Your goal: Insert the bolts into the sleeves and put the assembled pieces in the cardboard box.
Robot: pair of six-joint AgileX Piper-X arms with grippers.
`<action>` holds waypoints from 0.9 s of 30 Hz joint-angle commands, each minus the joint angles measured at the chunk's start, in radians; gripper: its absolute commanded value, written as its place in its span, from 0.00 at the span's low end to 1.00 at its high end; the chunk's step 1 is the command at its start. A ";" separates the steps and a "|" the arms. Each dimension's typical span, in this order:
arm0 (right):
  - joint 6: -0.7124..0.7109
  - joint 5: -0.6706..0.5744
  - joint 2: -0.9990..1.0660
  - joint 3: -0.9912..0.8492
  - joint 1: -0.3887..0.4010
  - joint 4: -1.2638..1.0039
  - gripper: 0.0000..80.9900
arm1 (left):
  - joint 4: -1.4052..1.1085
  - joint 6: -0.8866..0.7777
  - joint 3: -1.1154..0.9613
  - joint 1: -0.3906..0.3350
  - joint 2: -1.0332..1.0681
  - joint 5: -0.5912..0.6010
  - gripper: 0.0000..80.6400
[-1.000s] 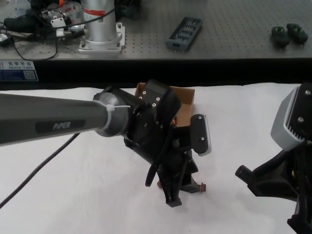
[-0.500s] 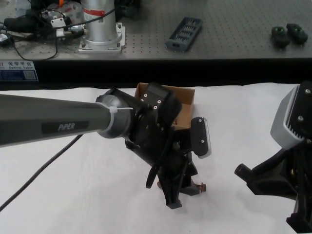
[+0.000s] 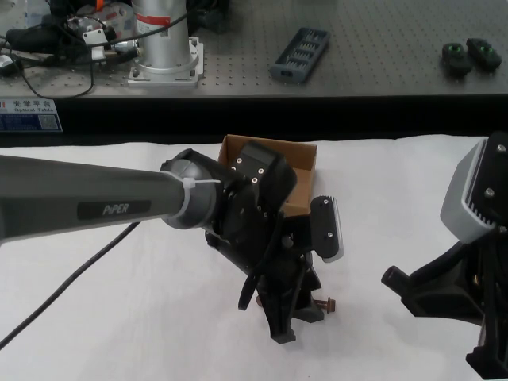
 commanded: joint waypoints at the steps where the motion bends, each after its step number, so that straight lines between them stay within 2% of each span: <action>1: 0.002 -0.018 -0.015 -0.002 0.001 -0.013 0.02 | -0.001 0.008 -0.013 -0.003 0.017 0.033 0.40; 5: 0.002 -0.018 -0.015 -0.002 0.001 -0.013 0.02 | -0.001 0.008 -0.012 -0.003 0.036 0.030 0.33; 14: 0.002 -0.018 -0.015 -0.002 0.001 -0.013 0.02 | -0.001 0.008 -0.012 -0.003 0.054 0.001 0.32; 16: 0.002 -0.018 -0.015 -0.002 0.001 -0.013 0.02 | -0.001 0.008 -0.012 -0.003 0.054 0.001 0.25; 20: 0.002 -0.018 -0.015 -0.002 0.001 -0.013 0.02 | -0.001 0.008 -0.012 -0.003 0.054 0.001 0.00; 24: 0.002 -0.014 -0.015 -0.002 0.001 -0.013 0.02 | 0.010 -0.033 -0.031 -0.006 0.041 0.001 0.01; 27: 0.002 0.003 -0.015 -0.002 0.001 -0.011 0.02 | 0.009 -0.065 -0.056 -0.019 0.002 -0.051 0.01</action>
